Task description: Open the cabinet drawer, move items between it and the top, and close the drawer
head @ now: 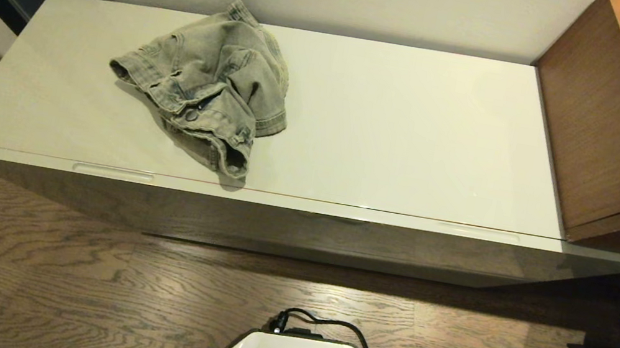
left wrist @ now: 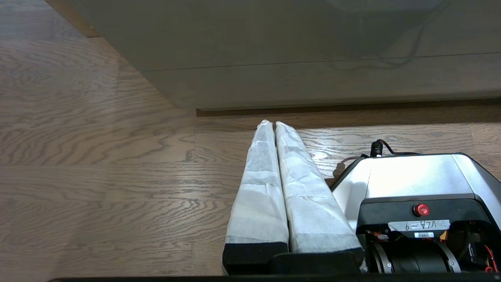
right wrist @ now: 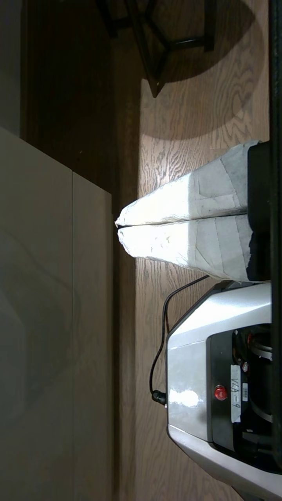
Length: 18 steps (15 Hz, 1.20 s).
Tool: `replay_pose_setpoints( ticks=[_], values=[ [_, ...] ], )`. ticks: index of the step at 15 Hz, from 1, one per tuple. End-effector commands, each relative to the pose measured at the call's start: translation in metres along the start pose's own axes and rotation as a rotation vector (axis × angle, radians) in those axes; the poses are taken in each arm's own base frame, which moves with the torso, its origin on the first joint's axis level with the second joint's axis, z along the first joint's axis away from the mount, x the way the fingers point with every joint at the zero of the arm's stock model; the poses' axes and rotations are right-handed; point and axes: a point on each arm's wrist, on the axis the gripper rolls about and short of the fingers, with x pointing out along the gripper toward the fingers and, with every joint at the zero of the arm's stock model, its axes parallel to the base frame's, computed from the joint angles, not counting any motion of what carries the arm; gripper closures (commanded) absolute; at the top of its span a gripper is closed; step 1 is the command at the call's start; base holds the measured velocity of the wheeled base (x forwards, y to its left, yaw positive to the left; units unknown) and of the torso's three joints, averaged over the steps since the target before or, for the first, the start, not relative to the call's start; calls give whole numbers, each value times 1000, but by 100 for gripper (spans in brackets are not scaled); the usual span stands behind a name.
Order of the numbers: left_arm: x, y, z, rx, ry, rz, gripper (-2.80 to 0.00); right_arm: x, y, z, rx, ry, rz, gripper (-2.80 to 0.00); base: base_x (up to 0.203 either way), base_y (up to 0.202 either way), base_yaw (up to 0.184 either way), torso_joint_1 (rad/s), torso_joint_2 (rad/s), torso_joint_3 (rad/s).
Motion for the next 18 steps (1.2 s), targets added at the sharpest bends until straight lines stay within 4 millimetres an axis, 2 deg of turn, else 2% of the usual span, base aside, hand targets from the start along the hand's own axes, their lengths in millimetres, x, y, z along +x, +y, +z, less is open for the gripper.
replay_pose_setpoints(
  ticks=[1, 18],
  values=[
    [0, 0, 0, 0, 2, 1, 0, 0, 0, -1, -1, 6, 1, 0, 0, 0, 0, 0, 0, 0],
    [0, 0, 0, 0, 2, 1, 0, 0, 0, 0, 33, 5, -5, 0, 0, 0, 0, 0, 0, 0]
  ],
)
